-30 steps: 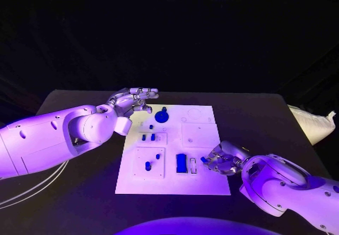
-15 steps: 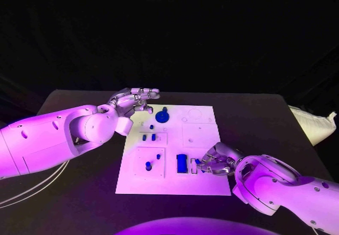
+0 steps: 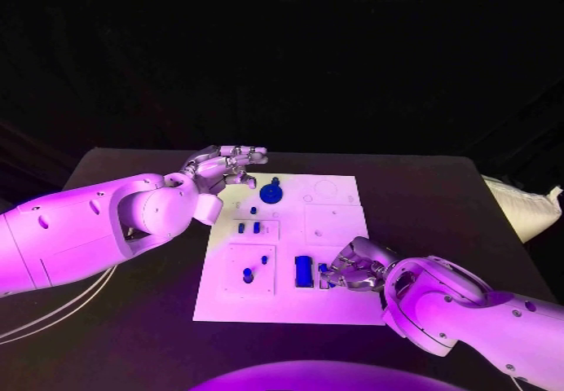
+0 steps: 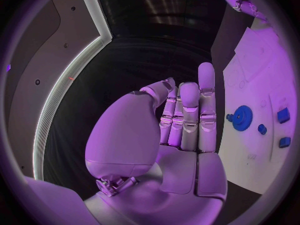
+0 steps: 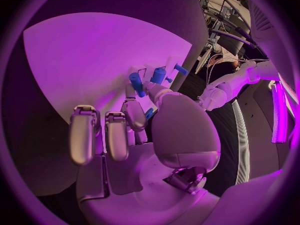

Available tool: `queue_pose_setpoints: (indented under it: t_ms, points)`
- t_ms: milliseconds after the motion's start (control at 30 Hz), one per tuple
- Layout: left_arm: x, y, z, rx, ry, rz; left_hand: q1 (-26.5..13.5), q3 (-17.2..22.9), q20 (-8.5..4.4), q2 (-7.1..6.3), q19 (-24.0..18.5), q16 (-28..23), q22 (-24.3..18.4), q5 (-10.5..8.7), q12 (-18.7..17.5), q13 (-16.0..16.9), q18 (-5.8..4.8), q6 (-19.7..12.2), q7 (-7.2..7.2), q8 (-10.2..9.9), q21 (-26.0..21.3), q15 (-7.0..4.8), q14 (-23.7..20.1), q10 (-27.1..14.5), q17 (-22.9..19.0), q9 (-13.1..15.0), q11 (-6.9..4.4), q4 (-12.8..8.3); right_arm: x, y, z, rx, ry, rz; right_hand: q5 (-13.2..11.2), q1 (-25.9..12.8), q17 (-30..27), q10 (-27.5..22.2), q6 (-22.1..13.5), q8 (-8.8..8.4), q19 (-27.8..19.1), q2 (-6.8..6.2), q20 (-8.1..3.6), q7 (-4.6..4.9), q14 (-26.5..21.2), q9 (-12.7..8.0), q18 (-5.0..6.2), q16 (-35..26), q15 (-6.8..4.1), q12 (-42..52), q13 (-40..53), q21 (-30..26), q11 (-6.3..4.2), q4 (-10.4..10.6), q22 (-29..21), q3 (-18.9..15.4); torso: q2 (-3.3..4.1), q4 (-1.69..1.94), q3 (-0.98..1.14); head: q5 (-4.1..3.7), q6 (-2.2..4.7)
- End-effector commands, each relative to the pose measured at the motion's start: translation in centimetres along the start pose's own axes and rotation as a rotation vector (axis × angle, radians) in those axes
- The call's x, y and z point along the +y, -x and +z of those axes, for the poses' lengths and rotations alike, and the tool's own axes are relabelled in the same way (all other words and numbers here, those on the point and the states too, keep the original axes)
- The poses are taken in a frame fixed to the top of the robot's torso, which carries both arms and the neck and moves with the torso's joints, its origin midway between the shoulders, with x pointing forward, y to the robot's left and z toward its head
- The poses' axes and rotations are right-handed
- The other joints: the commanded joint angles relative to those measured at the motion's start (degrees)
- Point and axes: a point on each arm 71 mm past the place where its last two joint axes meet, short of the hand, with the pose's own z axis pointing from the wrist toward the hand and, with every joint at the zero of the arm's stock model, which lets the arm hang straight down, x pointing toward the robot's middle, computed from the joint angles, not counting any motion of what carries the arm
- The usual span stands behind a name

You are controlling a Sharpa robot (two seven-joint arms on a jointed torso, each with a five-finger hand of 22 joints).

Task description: Assemble the parts on the task board

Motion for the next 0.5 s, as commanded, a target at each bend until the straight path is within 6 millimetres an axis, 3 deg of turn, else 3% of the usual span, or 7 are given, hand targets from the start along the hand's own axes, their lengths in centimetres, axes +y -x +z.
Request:
queue_pose_setpoints:
  t_ms: [33,233,500]
  points:
    - [-0.05,-0.38,0.06,0.026,-0.005,-0.001,0.2,0.0,0.01,0.40,-0.6,-0.2,-0.1,0.20,0.2,-0.1,1.06,-0.5,0.10,0.4,-0.1,-0.02,-0.3,-0.4,-0.1,-0.1,0.18,-0.4,0.22,-0.24,0.06,0.017,0.010,-0.048,0.5,-0.9,8.5,1.0,0.5,0.02,0.1,0.14,-0.12,-0.01,4.8,0.0,-0.72,0.2,-0.23,0.0,0.0,0.0,-0.93,0.2,0.1,-0.7,0.00,-0.03,-0.01,0.05,-0.01]
    - [-0.05,-0.38,0.05,0.026,-0.005,-0.001,0.2,0.0,0.01,0.40,-0.6,-0.2,-0.1,0.20,0.2,-0.1,1.06,-0.5,0.10,0.4,-0.1,-0.02,-0.3,-0.4,-0.1,-0.1,0.18,-0.4,0.18,-0.24,0.19,0.018,0.013,-0.077,4.0,-2.5,8.5,1.0,0.7,0.04,0.1,0.15,-0.20,-0.08,4.8,0.3,-0.72,0.2,-0.29,-0.6,-0.4,0.0,-0.99,1.2,0.1,-3.8,0.01,-0.06,0.00,0.11,-0.06]
    - [-0.05,-0.39,0.04,0.026,-0.003,-0.001,0.1,0.0,0.01,0.38,-0.6,-0.2,-0.1,0.18,0.2,-0.1,1.06,-0.5,0.12,0.4,-0.1,-0.01,-0.4,-0.4,-0.1,-0.1,0.20,-0.4,0.32,-0.28,0.25,0.016,0.021,-0.096,5.8,-3.9,8.4,1.0,0.8,-0.05,0.1,0.19,-0.23,-0.11,4.8,0.5,-0.72,0.1,-0.32,-1.0,-0.6,-0.1,-1.00,2.5,0.0,-8.0,0.01,-0.05,0.01,0.16,-0.09]
